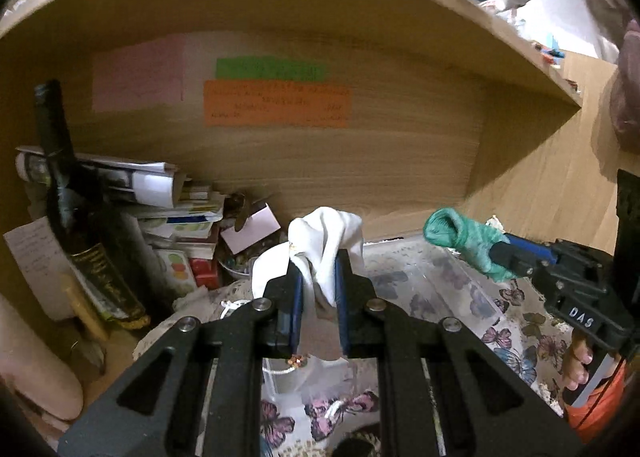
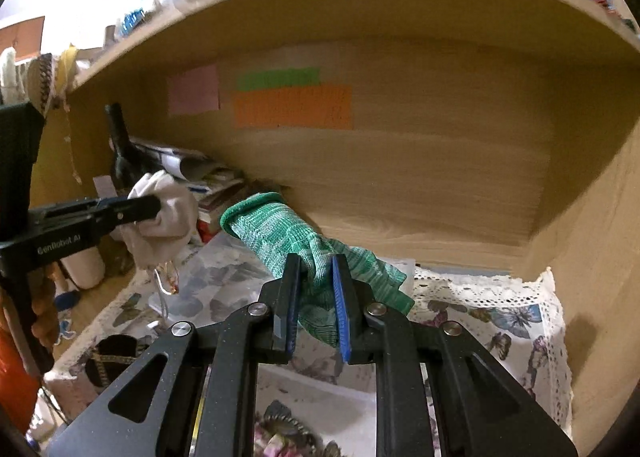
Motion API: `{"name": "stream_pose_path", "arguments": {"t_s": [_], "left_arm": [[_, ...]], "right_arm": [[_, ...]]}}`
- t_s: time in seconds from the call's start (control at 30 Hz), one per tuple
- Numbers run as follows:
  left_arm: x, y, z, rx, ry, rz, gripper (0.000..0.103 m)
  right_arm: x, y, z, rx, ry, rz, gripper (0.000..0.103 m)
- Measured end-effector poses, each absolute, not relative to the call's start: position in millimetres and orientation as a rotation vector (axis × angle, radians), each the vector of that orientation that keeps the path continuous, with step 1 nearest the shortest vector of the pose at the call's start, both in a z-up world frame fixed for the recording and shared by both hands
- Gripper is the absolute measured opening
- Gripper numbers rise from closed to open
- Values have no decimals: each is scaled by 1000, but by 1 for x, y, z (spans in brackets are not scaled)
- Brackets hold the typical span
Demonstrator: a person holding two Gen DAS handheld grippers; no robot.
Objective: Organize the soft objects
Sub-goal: 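Carry both items into the clear plastic box and open both tools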
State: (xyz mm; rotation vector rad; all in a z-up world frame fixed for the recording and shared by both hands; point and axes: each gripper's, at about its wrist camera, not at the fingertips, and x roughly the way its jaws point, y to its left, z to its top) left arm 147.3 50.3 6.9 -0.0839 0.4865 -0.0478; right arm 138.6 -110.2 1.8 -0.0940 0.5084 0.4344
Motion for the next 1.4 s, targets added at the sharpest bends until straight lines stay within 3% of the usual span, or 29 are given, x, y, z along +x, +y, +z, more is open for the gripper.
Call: {"name": "stream_pose_path", "arguments": {"t_s": [0.67,0.8,0.87,0.93,1.03,1.17,1.4], "left_arm": [[216,58,-67,-130,834,-116,16],[215,56,-65,-115,829,-106,29],[211,54,-60,-101,807,-91,39],[207,55,-53,-88,780,-80,46],[196,53,-39,-73,733,-64,56],[175,50,-19,-47,657,-34,66],[130,46,7,-27,537,21,96]], "right_arm": [[201,-85,-78,-188,812,460,17],[200,-84,-78,-196,816,461,22],[201,-82,-74,-193,809,463,40],[197,-84,-67,-180,778,456,51],[191,-88,-51,-173,728,445,52],[174,-100,-26,-140,644,446,66],[138,-108,2,-123,512,446,75]]}}
